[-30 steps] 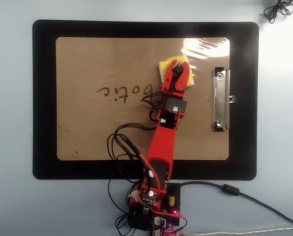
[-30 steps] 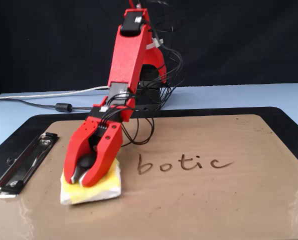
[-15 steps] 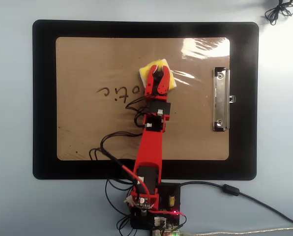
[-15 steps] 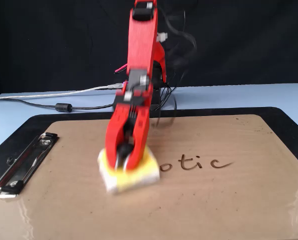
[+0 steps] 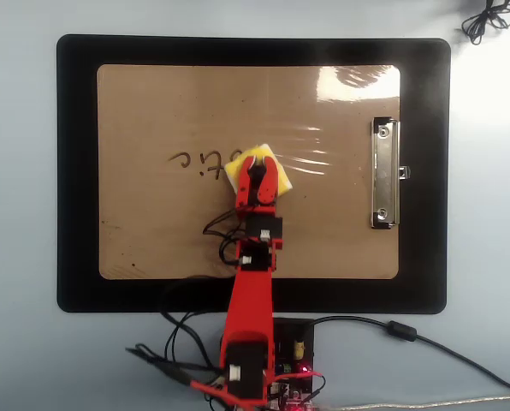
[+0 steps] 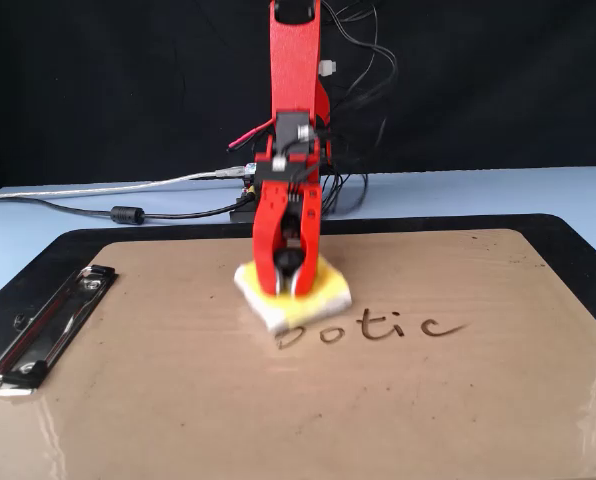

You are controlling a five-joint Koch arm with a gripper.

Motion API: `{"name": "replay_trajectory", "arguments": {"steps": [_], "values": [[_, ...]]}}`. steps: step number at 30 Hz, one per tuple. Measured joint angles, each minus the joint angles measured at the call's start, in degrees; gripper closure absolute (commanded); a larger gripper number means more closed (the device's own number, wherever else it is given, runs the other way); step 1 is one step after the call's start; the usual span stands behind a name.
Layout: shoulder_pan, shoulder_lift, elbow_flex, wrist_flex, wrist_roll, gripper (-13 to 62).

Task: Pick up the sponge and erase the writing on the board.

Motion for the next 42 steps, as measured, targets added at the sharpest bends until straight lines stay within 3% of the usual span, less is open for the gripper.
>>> {"name": "replay_trajectory", "arguments": {"steps": [2,4,9,11,14,17,22,24,30,33,37,40,42], "values": [[0.3,-8.5,-8.8,-0.8,-0.2,57.4],[0.0,-8.5,-5.7,-1.8,-0.2,57.4],[-0.9,8.3,15.8,-2.6,-0.2,57.4],[-2.4,7.6,11.2,-1.2,0.0,57.4],[-3.0,-4.6,-5.7,-1.7,-0.1,57.4],[-2.9,-9.3,-10.3,-1.5,-0.2,57.4],[-4.1,11.3,15.8,-1.3,-0.2,57.4],[-5.5,13.9,16.5,0.4,0.1,57.4],[-6.7,-8.5,-10.0,-0.2,-0.1,57.4],[-7.2,-6.1,-5.8,-0.3,-0.2,57.4],[-8.7,10.2,14.8,0.4,-0.2,57.4],[-10.4,6.3,7.4,1.1,0.1,57.4],[-10.8,-5.0,-7.6,0.5,-0.1,57.4]]}}
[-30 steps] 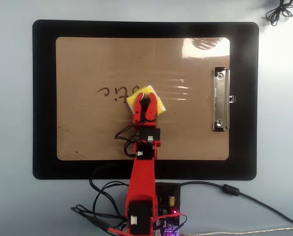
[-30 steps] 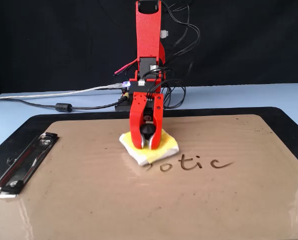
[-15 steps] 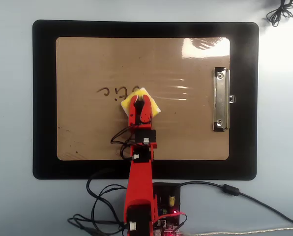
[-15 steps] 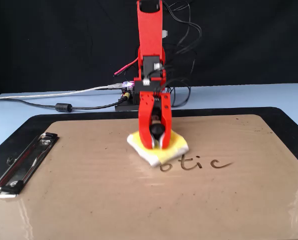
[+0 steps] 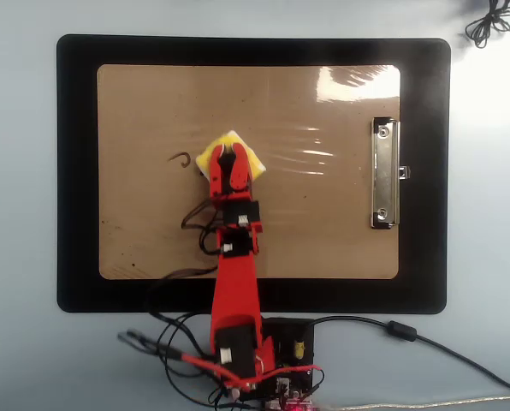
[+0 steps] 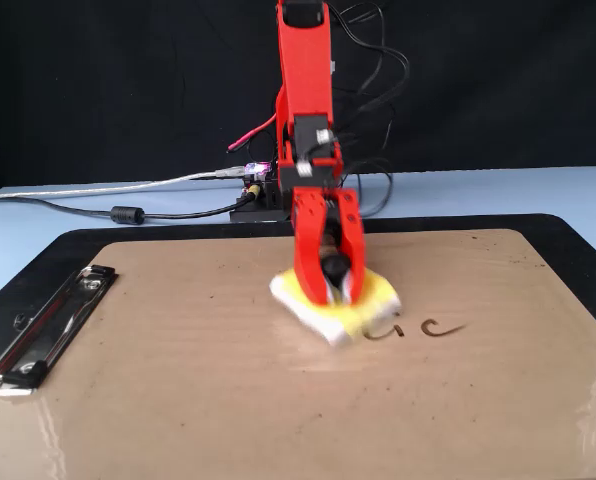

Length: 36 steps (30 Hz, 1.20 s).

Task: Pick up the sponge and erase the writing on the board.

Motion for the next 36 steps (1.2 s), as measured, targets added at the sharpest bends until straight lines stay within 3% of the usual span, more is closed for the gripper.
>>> {"name": "replay_trajectory", "arguments": {"steps": [2,4,8,10,12,14,17,19,22,24,31,33,36], "values": [[0.2,-6.8,-6.2,-0.4,-0.1,57.4],[0.0,-6.5,-3.6,-0.5,-0.1,57.4],[-1.0,11.1,18.1,-0.7,-0.1,57.4],[-2.6,14.0,19.5,0.4,0.1,57.4],[-2.3,8.2,13.2,0.6,0.2,57.4],[-2.3,-3.8,-3.5,-0.8,-0.1,57.4],[-2.5,-7.2,-5.0,-1.1,-0.1,57.4],[-3.0,-2.1,1.1,-1.1,-0.1,57.4],[-4.0,14.3,22.2,-0.8,-0.1,57.4],[-5.6,20.8,25.4,0.9,0.1,57.4],[-5.8,-1.1,-0.8,1.8,-0.1,57.4],[-6.2,2.4,4.5,1.5,-0.1,57.4],[-6.2,16.8,21.8,2.0,-0.1,57.4]]}}
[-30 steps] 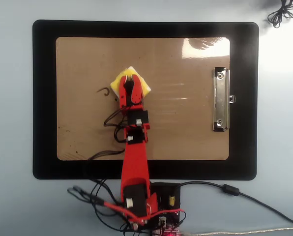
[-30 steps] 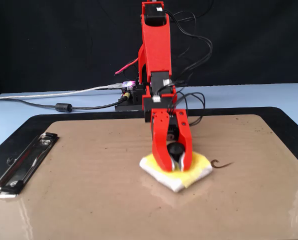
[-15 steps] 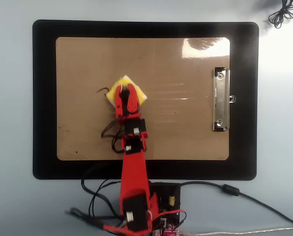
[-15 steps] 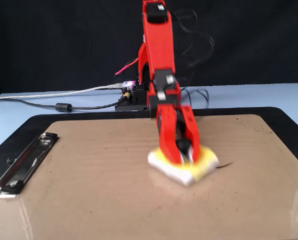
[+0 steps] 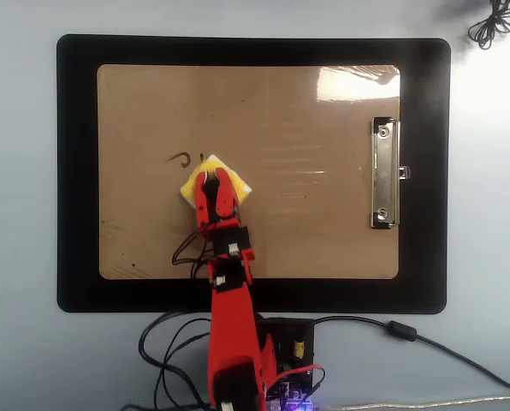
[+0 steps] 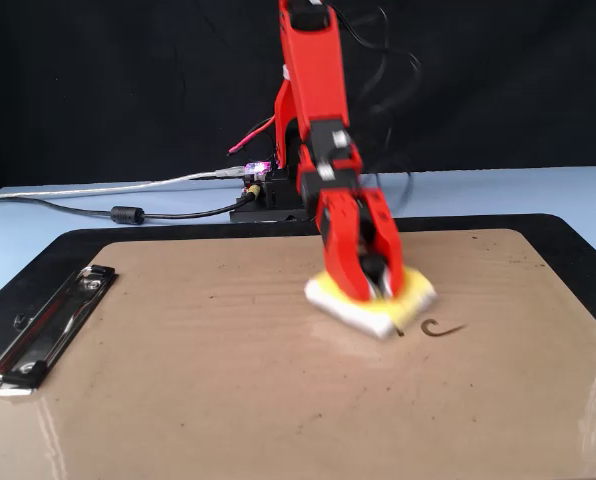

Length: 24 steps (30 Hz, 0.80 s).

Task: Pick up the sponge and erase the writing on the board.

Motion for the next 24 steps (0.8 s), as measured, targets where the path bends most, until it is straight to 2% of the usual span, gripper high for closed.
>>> {"name": "replay_trajectory", "arguments": {"steps": [1,3,5,7,9,10,12,14,16,19,21,23,24], "values": [[0.1,6.4,5.4,1.8,0.0,57.4],[0.1,8.8,4.0,5.9,0.3,57.4],[0.1,2.4,-5.4,7.6,0.0,57.4],[0.8,-10.2,-20.5,7.6,-0.3,57.4],[0.4,-17.8,-28.7,6.9,-0.4,57.4],[0.3,-18.8,-28.5,6.8,-0.4,57.4],[0.1,-14.0,-19.8,6.1,-0.4,57.4],[-1.5,-2.5,-6.2,6.2,-0.4,57.4],[-3.5,2.7,-2.5,7.4,-0.2,57.4],[-4.3,-5.4,-12.7,7.5,-0.2,57.4],[-4.8,-16.3,-26.1,6.7,-0.4,57.4],[-4.8,-19.1,-27.2,6.3,-0.4,57.4],[-5.0,-16.7,-24.0,6.1,-0.4,57.4]]}}
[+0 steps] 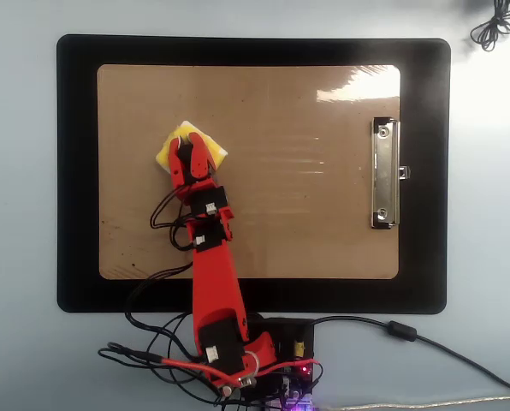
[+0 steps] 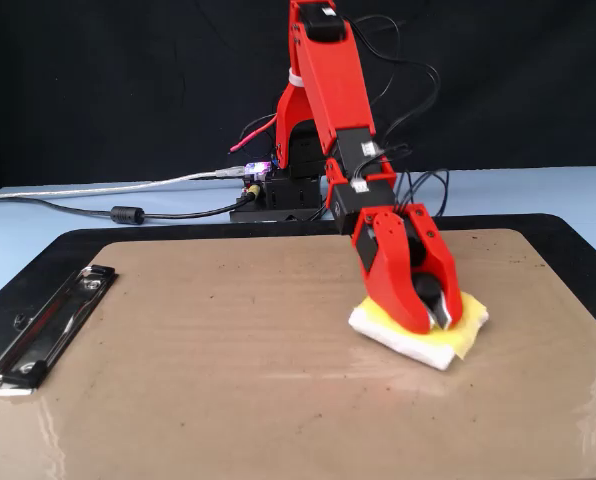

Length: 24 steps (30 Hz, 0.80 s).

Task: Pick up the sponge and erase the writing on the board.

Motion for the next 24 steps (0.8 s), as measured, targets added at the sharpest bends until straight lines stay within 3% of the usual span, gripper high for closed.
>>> {"name": "replay_trajectory", "arguments": {"steps": [2,4,6,9,13,16,20,22,24], "values": [[-0.1,6.9,8.3,-0.1,0.0,57.4],[-0.2,20.9,25.5,0.2,0.0,57.4],[-0.7,25.9,26.6,2.4,0.1,57.4],[-1.1,17.2,17.0,2.3,0.1,57.4],[-1.0,-3.2,-5.9,0.0,0.0,57.4],[-1.1,0.6,1.8,-0.8,0.0,57.4],[-2.5,17.8,20.2,0.4,0.0,57.4],[-3.8,15.5,17.2,0.4,0.1,57.4],[-4.6,3.4,1.8,0.3,0.1,57.4]]}}
